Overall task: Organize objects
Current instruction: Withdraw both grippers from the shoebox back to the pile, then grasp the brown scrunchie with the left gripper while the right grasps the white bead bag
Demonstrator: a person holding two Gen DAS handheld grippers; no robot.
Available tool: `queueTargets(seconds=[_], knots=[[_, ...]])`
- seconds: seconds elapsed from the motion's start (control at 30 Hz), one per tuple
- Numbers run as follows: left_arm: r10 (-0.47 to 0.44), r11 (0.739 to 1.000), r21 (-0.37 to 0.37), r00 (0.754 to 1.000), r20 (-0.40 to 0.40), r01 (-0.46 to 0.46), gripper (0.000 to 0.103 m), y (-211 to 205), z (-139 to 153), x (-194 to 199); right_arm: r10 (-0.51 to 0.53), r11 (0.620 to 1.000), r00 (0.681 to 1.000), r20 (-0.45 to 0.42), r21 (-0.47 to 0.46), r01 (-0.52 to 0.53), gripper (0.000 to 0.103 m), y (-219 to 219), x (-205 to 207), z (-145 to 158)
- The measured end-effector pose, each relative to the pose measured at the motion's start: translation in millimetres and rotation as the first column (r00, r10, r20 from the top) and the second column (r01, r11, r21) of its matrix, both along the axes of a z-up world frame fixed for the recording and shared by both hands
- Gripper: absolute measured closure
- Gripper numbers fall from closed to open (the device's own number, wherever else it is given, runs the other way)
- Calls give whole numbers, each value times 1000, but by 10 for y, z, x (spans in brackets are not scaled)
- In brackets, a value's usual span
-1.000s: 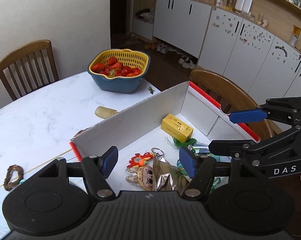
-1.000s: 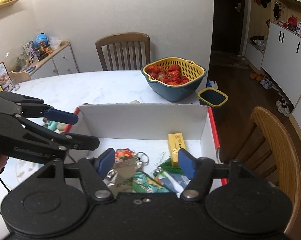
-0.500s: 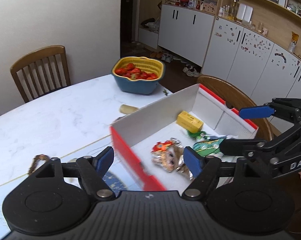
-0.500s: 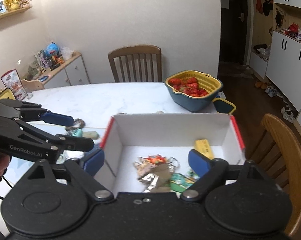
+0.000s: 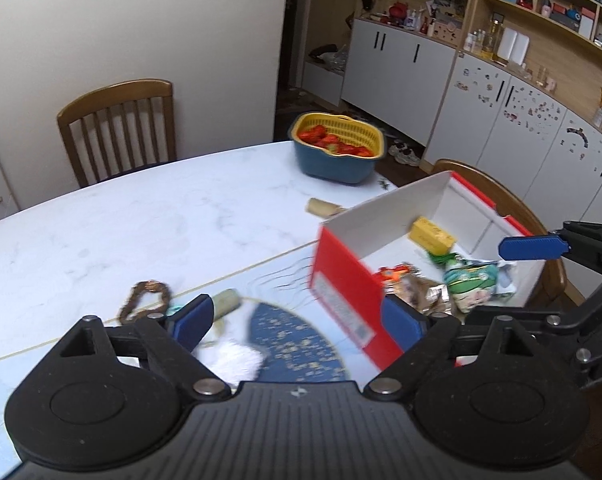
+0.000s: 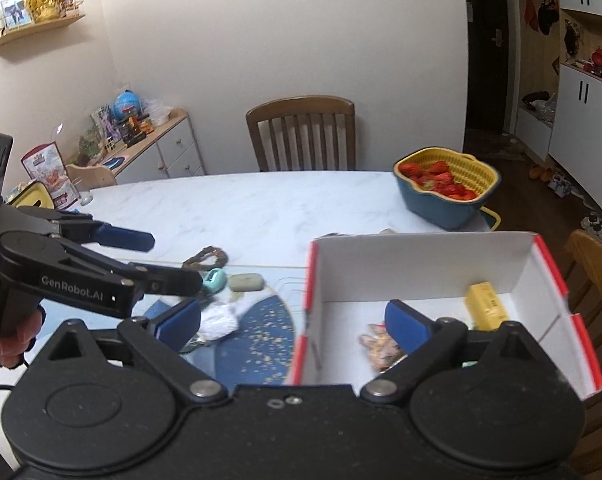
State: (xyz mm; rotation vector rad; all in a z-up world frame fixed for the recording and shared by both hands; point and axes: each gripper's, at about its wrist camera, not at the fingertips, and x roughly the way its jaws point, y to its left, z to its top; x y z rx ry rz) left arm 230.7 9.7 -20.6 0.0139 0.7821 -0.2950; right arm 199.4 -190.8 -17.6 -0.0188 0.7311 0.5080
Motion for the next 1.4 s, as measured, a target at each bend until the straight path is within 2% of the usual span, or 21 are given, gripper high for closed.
queueTargets(seconds=[0.03,0.13,0.37,0.63,0.87,1.17,1.4], knots=[[3,1000,2,1000,2,-3,11,73,-16,-3,2,1000,1000,-4,-3,-2,5,56,-7,-15],[17,1000,-2,1000,6,-17,0,318,-62,3,5,1000,1000,-17,-15,-5,5,232,-13,-63],[57,998,1,998,9,-57,0,834,-211,88,-2,999,999,-51,-42,0,5,628,33,-246],[95,995,22,995,-37,-94,0,1277,-572,299,-5,996,995,-97,-93,-4,5,1086,125,-528],[104,993,67,991,-79,-99,0,1454,-876,591,-18,990,991,-129,-138,0,6,1311,286,-777],[142,989,50,982,-124,-136,0,1578,-1126,1008,-33,978,985,-172,-206,-3,9,1531,562,-1112],[154,986,82,979,-137,-144,0,1569,-1309,1285,-23,973,979,-203,-231,-25,14,1644,693,-1307]])
